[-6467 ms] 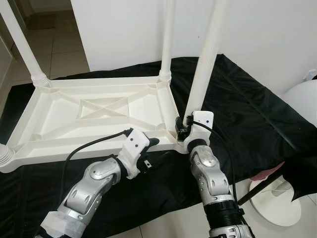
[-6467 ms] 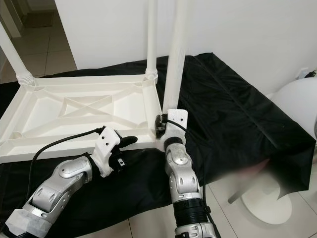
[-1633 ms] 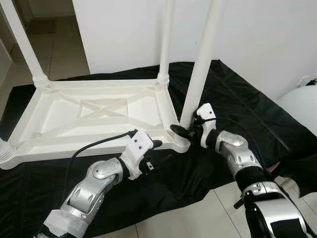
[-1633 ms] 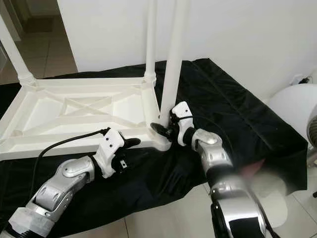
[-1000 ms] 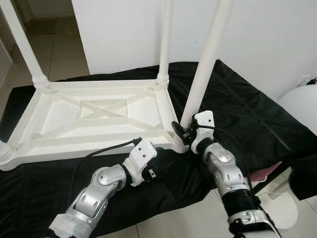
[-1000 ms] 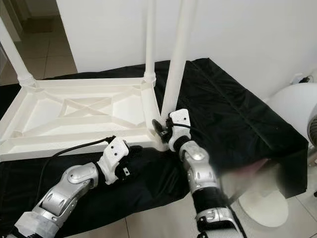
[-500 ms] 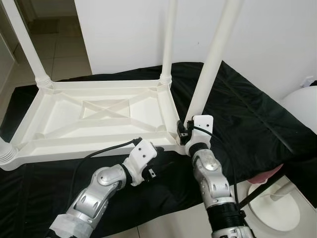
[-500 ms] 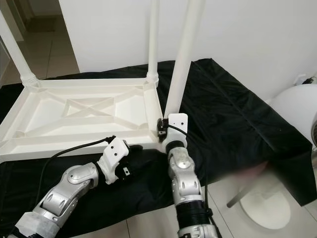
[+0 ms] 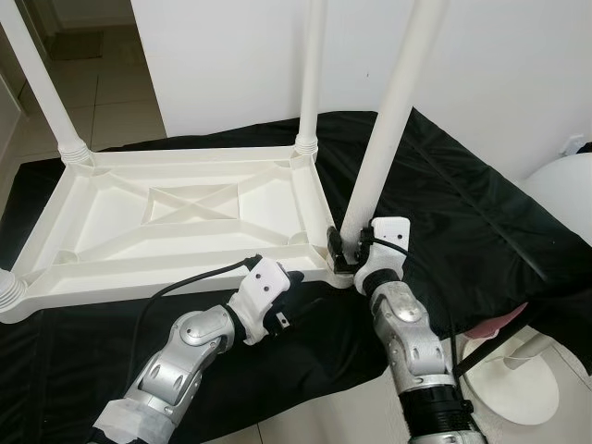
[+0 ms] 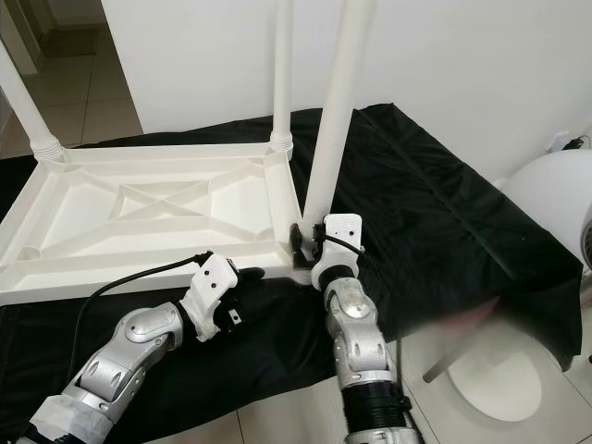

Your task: Building children table

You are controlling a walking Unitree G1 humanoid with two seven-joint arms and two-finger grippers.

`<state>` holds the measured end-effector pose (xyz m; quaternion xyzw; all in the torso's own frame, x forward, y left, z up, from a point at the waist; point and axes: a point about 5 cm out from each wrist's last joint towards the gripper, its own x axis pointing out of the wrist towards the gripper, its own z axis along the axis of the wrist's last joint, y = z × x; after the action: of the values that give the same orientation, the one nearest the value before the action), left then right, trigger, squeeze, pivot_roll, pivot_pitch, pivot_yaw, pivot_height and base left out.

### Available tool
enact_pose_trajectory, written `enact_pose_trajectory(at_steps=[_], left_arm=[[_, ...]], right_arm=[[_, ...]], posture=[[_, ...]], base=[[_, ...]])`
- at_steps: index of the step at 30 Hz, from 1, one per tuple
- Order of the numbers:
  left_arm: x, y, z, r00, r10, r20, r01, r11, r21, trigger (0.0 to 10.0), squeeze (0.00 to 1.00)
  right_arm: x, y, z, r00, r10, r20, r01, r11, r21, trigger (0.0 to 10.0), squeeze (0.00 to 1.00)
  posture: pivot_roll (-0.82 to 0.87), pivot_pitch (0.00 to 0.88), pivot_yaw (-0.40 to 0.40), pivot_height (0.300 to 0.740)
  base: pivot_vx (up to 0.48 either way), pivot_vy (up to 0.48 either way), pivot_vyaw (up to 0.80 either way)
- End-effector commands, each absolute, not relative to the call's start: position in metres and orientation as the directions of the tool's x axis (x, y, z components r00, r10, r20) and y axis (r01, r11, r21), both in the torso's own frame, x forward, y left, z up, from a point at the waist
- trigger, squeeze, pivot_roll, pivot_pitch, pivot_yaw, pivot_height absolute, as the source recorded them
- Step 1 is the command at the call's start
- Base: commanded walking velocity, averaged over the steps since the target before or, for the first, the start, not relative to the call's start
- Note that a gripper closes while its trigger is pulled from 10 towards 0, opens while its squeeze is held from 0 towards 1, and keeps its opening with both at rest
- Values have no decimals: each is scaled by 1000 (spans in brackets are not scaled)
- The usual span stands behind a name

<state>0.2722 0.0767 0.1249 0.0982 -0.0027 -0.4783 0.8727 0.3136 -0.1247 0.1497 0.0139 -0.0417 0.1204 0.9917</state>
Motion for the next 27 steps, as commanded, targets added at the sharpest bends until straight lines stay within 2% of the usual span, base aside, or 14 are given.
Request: enact_pose_trajectory(at_steps=[1,3,5,8,9,10,11,13,14,16,17,23,26,27], left_arm=[[273,80,122,552,-828,-97,829,532,175,10000,0],[272,81,123,552,-828,-97,829,532,175,10000,0],[272,81,123,551,-829,-97,829,531,176,10000,0],[272,81,123,551,-829,-97,829,531,176,10000,0],[272,81,123,549,-830,-100,830,528,178,10000,0],[272,81,123,549,-830,-100,830,528,178,10000,0],[273,81,124,548,-831,-100,831,526,180,10000,0],[273,81,124,548,-831,-100,831,526,180,10000,0],[275,81,125,551,-829,-95,829,530,181,10000,0],[275,81,125,551,-829,-95,829,530,181,10000,0],[276,82,126,558,-825,-90,823,537,184,10000,0],[277,83,127,567,-820,-85,817,546,186,10000,0],[277,85,129,573,-815,-81,812,552,190,10000,0],[276,86,129,573,-815,-84,814,553,180,10000,0]], right_arm=[[313,-124,148,965,250,73,-253,967,28,10000,0],[316,-139,149,918,393,58,-391,919,-39,10000,0],[317,-143,149,892,449,44,-446,892,-70,10000,0],[317,-143,149,892,449,44,-446,892,-70,10000,0],[318,-146,148,859,511,30,-506,857,-103,10000,0],[318,-146,148,859,511,30,-506,857,-103,10000,0],[321,-148,147,818,575,0,-570,810,-142,10000,0],[321,-148,147,818,575,0,-570,810,-142,10000,0],[328,-148,148,775,631,-33,-627,761,-164,10000,0],[328,-148,148,775,631,-33,-627,761,-164,10000,0],[334,-148,148,733,676,-71,-676,714,-181,10000,0],[340,-146,148,706,701,-103,-705,681,-201,10000,0],[349,-140,148,664,733,-146,-744,631,-220,10000,0],[350,-138,147,647,745,-161,-759,612,-222,5137,0]], posture=[[-87,16,0,740],[-87,12,3,740],[-87,12,3,740],[-87,12,3,740],[-87,15,8,740],[-87,15,8,740],[-85,12,7,740],[-85,12,7,740],[-76,5,-2,740],[-76,5,-2,740],[-68,0,-11,740],[-61,0,-15,740],[-30,0,-29,740],[-20,0,-32,740]], base=[[0,0,0],[0,0,0],[0,0,0],[0,0,0],[0,0,0],[0,0,0],[0,0,0],[0,0,0],[0,0,0],[0,0,0],[0,0,0],[0,0,0],[0,0,0],[0,0,0]])
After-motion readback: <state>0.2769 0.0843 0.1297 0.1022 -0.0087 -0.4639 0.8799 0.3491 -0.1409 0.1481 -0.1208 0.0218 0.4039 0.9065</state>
